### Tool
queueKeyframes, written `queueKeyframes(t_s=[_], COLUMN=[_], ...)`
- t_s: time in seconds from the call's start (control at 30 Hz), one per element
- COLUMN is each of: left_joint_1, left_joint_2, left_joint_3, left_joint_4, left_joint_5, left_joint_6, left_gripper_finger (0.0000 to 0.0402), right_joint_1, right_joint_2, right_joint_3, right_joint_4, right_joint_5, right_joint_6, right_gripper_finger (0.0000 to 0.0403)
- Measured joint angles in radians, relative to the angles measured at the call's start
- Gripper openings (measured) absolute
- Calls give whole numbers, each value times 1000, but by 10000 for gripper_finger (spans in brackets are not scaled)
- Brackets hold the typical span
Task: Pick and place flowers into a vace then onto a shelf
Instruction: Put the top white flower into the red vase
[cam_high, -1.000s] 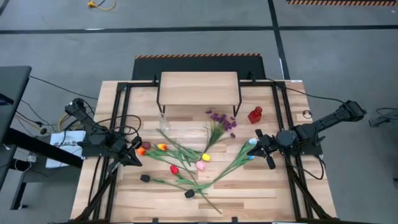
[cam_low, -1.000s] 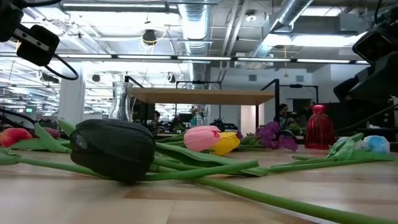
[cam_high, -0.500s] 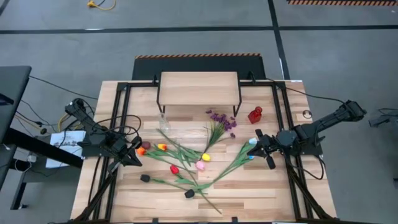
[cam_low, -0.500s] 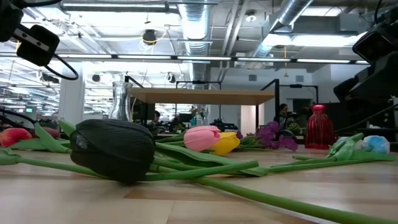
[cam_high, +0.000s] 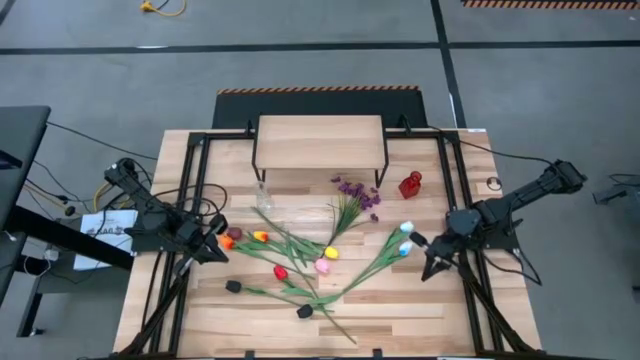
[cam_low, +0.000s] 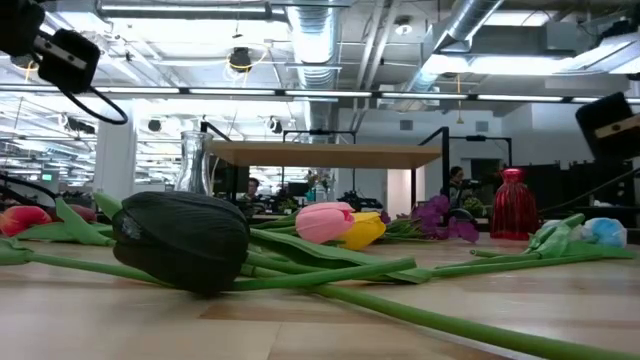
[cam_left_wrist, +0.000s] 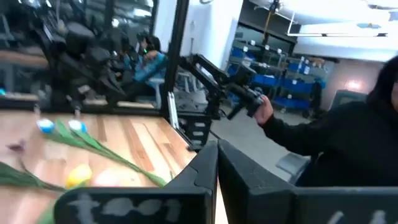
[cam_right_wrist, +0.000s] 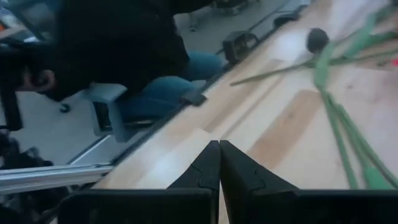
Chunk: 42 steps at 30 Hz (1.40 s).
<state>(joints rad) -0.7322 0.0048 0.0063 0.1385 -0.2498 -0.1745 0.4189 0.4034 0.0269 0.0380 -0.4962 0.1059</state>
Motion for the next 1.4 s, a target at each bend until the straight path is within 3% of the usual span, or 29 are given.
queueKeyframes(t_s=[0.07,0.17,0.27,0.37,0.9,1.03,1.2,1.3,1.4], left_joint_1=[0,0,0,0,0,0,0,0,0], left_joint_2=[0,0,0,0,0,10,67,149,261], left_joint_3=[0,0,0,0,0,0,0,0,0], left_joint_4=[-1,-33,-26,-10,-7,-13,22,183,405], left_joint_5=[-38,-197,-298,-336,-235,-227,-199,-119,5], left_joint_6=[51,149,122,113,20,21,21,58,181], left_gripper_finger=[0,0,0,0,0,0,0,0,0], right_joint_1=[11,19,18,2,-7,-8,30,75,117], right_joint_2=[2,2,1,2,2,2,35,64,100], right_joint_3=[0,1,2,2,4,5,2,2,2], right_joint_4=[-1,-1,1,0,57,231,494,683,803], right_joint_5=[-1,-5,-1,12,43,106,104,102,104], right_joint_6=[-1,-1,-4,-11,-12,-29,-113,-141,-328], right_gripper_finger=[0,0,0,0,0,0,0,0,0])
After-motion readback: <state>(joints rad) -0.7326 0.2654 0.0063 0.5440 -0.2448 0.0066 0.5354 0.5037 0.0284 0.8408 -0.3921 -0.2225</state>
